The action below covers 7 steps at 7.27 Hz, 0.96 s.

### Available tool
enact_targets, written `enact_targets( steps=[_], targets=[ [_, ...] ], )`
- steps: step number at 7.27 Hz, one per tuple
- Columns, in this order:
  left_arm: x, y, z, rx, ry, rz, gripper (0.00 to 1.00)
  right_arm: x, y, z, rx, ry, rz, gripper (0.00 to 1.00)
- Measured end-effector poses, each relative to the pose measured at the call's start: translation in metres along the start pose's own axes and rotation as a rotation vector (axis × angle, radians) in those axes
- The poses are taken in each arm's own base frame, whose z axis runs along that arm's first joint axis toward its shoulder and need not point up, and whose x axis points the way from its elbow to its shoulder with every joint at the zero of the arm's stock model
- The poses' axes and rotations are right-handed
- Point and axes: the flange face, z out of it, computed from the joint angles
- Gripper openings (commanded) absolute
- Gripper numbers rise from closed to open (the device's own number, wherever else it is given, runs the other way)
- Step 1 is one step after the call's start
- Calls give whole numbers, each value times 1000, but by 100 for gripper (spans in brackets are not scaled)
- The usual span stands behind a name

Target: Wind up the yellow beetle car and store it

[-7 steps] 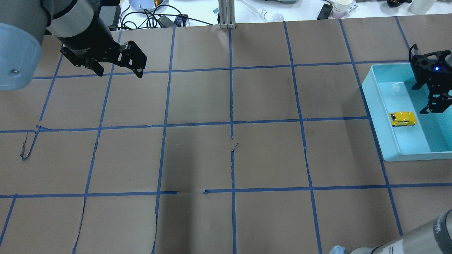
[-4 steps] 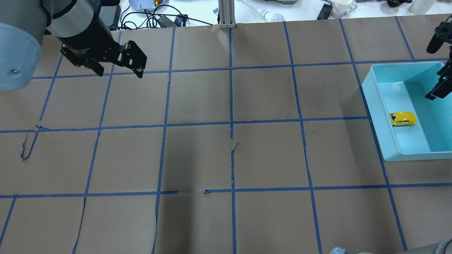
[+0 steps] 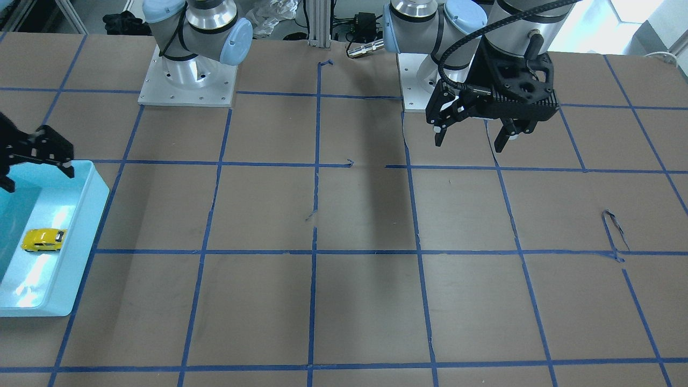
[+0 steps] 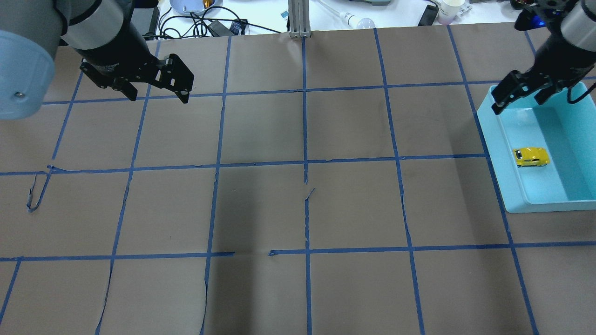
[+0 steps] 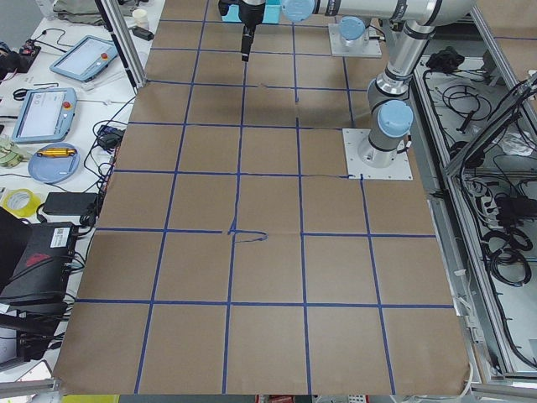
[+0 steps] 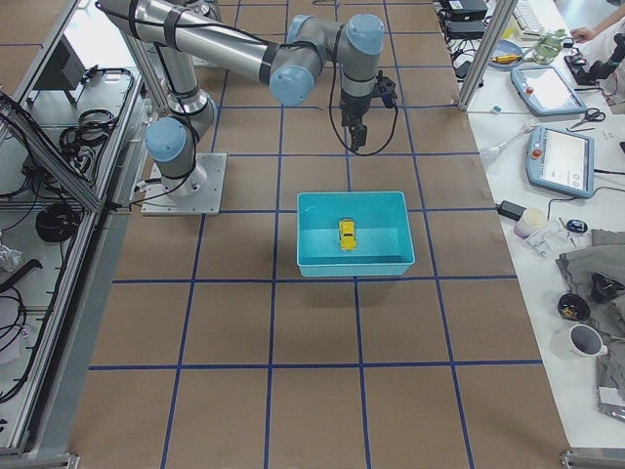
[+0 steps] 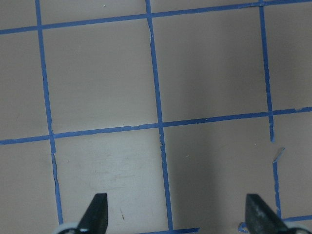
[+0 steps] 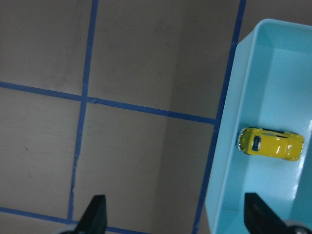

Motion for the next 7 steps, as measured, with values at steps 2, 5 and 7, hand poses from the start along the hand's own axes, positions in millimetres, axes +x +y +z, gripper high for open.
enact_targets(
  steps=[2, 5, 7],
  targets=[
    [-1, 0, -2, 3, -3, -1, 100, -86, 3, -15, 23, 1, 131, 100],
    [-7, 0, -2, 3, 0, -13, 100, -131, 22, -38, 8, -5, 186, 100],
    [-8, 0, -1, 3, 2, -16, 100, -133, 25, -49, -11, -6, 191, 100]
  ],
)
